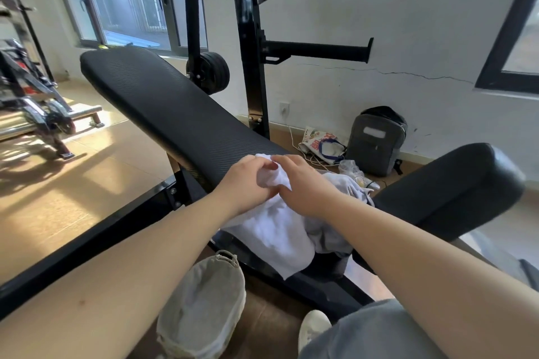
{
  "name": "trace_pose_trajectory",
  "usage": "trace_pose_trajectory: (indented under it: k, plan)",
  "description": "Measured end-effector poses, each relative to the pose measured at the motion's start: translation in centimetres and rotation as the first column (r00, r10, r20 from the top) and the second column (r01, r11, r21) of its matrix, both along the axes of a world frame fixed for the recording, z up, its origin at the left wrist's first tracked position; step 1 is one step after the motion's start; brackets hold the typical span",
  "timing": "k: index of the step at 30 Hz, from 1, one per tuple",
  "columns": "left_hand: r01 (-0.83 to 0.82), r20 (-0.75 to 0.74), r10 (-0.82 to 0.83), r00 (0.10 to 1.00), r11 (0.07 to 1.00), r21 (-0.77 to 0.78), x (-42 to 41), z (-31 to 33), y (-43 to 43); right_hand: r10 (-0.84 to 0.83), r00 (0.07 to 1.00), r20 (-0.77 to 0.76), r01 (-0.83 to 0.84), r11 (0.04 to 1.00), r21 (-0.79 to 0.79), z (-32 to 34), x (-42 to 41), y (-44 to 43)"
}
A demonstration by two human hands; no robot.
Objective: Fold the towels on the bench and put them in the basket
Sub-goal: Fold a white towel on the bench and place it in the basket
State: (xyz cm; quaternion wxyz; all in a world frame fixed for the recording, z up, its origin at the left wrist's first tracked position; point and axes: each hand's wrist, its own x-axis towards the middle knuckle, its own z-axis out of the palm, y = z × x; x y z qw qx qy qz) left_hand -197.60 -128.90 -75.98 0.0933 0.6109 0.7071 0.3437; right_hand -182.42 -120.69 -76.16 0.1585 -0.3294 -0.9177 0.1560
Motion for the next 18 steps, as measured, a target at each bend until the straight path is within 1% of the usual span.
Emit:
trace_pose_trajectory:
  k: [4,7,8,11,14,18]
  plan:
    - [-0.033,0.027,0.031,0.999,0.997,0.068,-0.7,0.0,-0.6,0.032,0.998,-0.055,-0.035,0.998,-0.048,0.2,-1.3,-0.5]
    - [-0.028,-0.012,0.029,1.0,0.995,0.091,-1.3,0.0,-0.8,0.054,0.997,-0.058,-0.058,0.996,-0.071,0.0,-1.7,-0.7]
    - [-0.014,-0.019,0.016,1.0,0.995,0.101,-1.4,0.1,-0.9,0.052,0.997,-0.052,-0.055,0.996,-0.063,-0.2,-1.9,-0.7]
    - [0.028,-0.017,-0.026,1.0,0.989,0.145,-1.8,0.2,-1.2,-0.015,0.999,-0.032,0.016,0.999,0.037,-0.8,-2.4,-0.4]
    - [0.067,-0.059,-0.059,0.997,0.985,0.158,-2.0,0.4,-1.7,-0.103,0.994,-0.024,0.104,0.994,0.037,-0.6,-3.1,-0.4]
    - [0.106,-0.095,-0.092,0.991,0.98,0.166,-2.4,1.1,-2.5,-0.091,0.993,0.073,0.087,0.995,0.055,-0.3,-3.9,-0.6]
